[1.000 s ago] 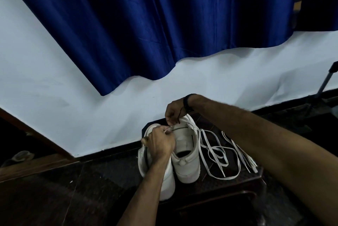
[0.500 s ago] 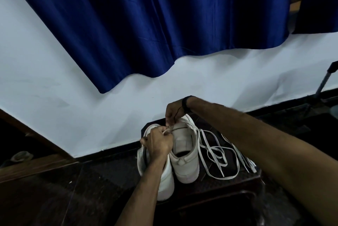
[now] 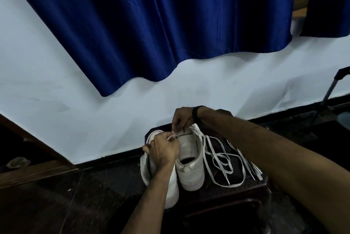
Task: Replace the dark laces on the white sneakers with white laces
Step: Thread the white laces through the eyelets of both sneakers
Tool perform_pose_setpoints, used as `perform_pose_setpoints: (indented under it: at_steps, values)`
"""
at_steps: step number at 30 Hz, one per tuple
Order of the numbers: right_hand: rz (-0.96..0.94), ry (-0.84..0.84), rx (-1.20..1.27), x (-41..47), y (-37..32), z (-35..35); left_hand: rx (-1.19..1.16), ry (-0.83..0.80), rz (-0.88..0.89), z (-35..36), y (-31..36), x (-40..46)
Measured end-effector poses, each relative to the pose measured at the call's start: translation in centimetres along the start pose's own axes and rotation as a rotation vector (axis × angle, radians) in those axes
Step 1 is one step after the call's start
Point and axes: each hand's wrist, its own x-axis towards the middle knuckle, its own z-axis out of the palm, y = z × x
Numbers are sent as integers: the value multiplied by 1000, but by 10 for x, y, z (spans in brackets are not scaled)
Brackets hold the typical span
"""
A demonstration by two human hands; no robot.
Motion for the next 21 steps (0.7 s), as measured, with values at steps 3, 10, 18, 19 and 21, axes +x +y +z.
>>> perform_pose_setpoints:
  at_steps: [3,10,18,19,21]
  values:
    - [46,112,29,-5,8,14,-20,13,-6,1,0,-1]
    - [122,228,187,-10,9,17,6,4,-25,1,1,-2]
    - [191,562,-32,-34,-6,26,8,-16,-6,0,-2,1]
    - [208,577,-134,-40,-12,27,3,-26,-8,0,-2,1]
    - [292,518,-259,-48,-24,31,-22,-45,-11,0,-2,1]
